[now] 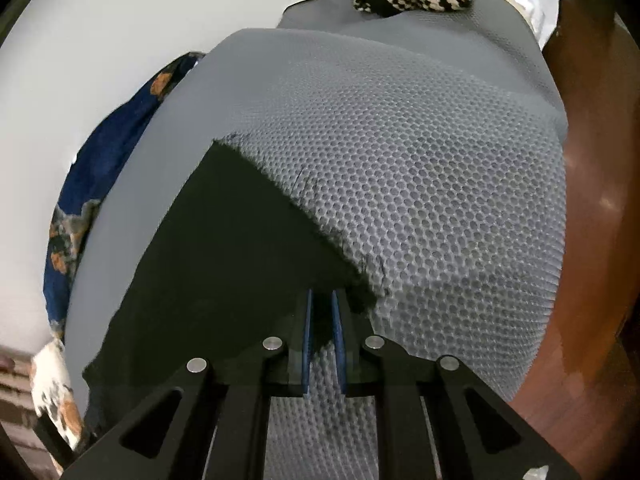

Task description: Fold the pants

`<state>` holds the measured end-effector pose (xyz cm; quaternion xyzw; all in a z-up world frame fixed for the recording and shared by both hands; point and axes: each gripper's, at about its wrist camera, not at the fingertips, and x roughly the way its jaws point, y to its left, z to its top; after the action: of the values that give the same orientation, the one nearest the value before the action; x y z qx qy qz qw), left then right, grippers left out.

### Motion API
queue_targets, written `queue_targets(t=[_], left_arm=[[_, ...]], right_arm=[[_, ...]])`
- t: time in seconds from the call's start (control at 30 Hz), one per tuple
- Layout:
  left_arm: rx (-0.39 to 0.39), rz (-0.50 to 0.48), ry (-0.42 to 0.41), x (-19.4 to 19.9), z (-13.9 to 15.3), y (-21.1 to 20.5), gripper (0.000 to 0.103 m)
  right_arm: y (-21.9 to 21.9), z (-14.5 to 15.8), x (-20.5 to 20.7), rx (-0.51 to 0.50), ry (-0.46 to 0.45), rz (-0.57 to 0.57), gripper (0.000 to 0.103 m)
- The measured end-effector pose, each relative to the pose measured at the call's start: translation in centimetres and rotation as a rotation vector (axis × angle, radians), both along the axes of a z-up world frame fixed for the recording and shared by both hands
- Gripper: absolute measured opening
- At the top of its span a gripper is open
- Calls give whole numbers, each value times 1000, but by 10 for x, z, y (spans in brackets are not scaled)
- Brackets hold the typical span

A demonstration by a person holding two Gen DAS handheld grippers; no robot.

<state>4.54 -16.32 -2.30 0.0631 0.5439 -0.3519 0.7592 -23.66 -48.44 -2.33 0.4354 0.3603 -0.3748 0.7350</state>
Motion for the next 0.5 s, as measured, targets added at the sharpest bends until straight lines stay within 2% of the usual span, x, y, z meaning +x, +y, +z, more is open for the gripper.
queue_targets(t=[0.17, 0.3, 0.5], left_arm=[[7, 14, 7, -4, -1, 3, 44], [10, 22, 18, -5, -5, 3, 44], [16, 13, 22, -7, -6, 1, 44]], right_arm=[[-4, 1, -9, 22, -14, -29, 12], [-5, 0, -19, 59, -75, -45, 12], [-7, -7, -12, 58, -89, -48, 14]])
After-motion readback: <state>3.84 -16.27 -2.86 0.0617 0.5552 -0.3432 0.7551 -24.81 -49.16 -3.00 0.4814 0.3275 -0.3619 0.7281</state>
